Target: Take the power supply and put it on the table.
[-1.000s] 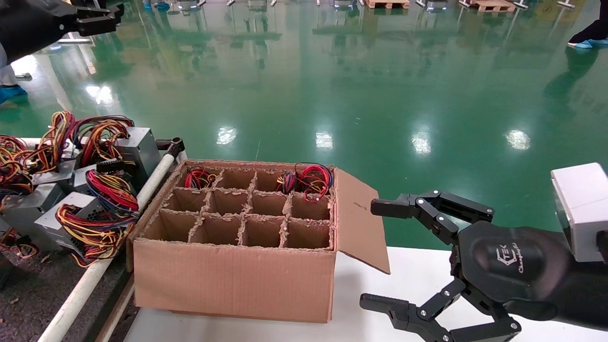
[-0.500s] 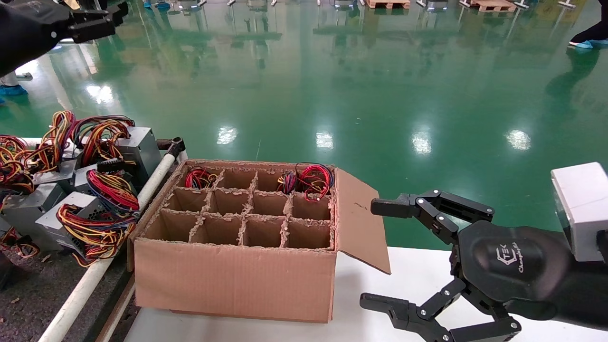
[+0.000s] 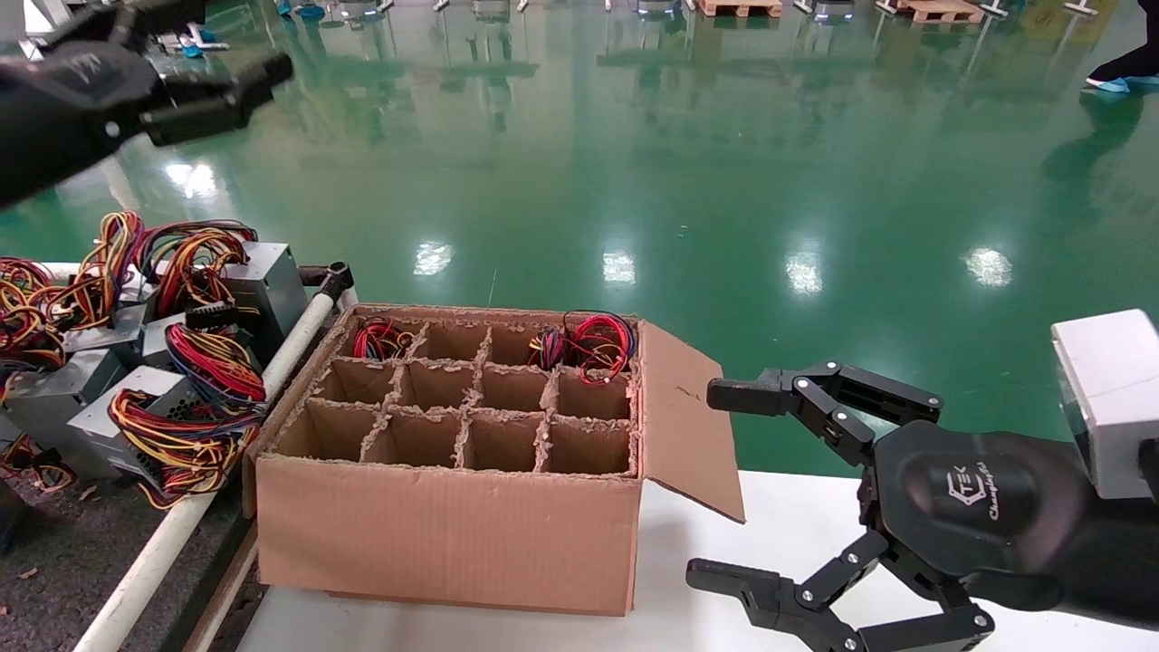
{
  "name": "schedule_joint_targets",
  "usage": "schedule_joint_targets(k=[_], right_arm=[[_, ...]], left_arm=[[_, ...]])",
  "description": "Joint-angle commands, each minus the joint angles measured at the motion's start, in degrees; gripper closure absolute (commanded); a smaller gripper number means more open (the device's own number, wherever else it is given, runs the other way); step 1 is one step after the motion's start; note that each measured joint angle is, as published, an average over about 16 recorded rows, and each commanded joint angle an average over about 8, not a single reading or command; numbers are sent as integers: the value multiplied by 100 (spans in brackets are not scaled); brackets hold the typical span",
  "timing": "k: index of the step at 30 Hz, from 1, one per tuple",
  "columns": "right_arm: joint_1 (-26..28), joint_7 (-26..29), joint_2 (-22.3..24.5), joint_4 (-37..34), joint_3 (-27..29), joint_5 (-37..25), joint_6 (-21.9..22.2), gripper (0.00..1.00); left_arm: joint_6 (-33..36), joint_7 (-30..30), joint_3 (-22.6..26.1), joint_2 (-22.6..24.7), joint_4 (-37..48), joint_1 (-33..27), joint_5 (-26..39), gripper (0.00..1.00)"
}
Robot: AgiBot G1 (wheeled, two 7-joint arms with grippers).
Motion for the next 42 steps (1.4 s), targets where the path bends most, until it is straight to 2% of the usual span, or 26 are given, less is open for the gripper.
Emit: schedule_joint_targets(k=[1,30,42], right_arm=[[0,0,0,0,0,0,0,0],[-1,0,0,-1,0,1,1,0],[-2,0,1,-2,0,2,2,0]], left_arm=[[159,-127,17,-89,-253,171,-102,0],[2390,-1896,256,-1341,-3811,2565,-1533,0],[2492,-1950,270,-1401,-3962,2676,-1615,0]])
